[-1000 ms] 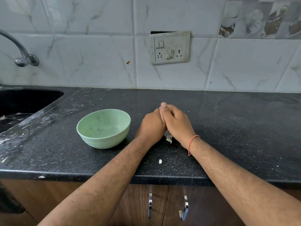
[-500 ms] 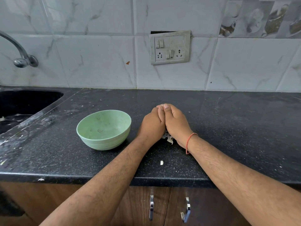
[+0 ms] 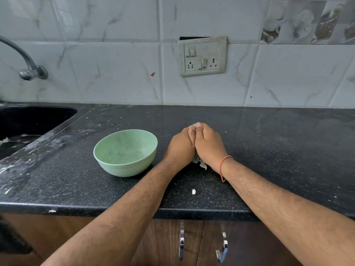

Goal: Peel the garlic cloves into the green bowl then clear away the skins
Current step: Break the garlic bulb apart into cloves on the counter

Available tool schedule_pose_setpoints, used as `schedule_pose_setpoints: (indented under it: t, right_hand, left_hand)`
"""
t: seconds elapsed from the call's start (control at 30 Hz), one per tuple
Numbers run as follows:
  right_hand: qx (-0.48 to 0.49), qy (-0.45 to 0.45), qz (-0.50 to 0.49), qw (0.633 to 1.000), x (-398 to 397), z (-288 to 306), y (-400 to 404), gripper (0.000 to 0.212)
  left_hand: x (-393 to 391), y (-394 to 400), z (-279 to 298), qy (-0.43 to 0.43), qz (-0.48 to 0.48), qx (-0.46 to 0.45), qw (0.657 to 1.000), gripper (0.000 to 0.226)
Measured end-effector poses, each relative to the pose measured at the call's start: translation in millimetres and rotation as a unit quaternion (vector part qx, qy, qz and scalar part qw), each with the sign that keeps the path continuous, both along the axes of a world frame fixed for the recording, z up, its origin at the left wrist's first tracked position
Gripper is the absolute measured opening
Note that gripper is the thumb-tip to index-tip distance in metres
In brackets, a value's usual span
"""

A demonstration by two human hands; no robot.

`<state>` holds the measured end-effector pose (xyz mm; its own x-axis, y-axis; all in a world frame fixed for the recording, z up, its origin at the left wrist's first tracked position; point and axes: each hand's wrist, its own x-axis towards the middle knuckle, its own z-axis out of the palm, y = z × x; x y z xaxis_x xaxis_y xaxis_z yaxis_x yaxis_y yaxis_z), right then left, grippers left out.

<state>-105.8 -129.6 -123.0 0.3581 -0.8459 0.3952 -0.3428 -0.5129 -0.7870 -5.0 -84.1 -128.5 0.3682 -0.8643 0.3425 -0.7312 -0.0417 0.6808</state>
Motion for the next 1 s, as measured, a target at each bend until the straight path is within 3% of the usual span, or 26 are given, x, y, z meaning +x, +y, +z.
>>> schedule_pose_setpoints:
  t: [0.2, 0.33, 0.43, 0.63, 1.0]
  right_hand:
    - [0.067, -0.017, 0.018, 0.997, 1, -1, -3, 0.046]
    - [0.103, -0.064, 0.059, 0.991, 0, -5, -3, 0.044]
    - [0.093, -0.082, 0.05, 0.991, 0, -3, -2, 0.044]
    - [0.084, -0.089, 0.027, 0.992, 0, -1, 0, 0.042]
    - [0.064, -0.024, -0.005, 0.998, 0, -1, -3, 0.042]
  left_hand:
    - [-5, 3, 4, 0.017, -0.013, -0.019, 1.0, 0.043]
    - [-3, 3, 4, 0.136, -0.01, -0.058, 0.989, 0.045]
    - [-4, 3, 2, 0.147, 0.001, -0.063, 0.987, 0.052]
    - [-4, -2, 3, 0.086, 0.019, -0.069, 0.994, 0.056]
    - [2, -8, 3, -0.049, 0.0, -0.029, 0.998, 0.057]
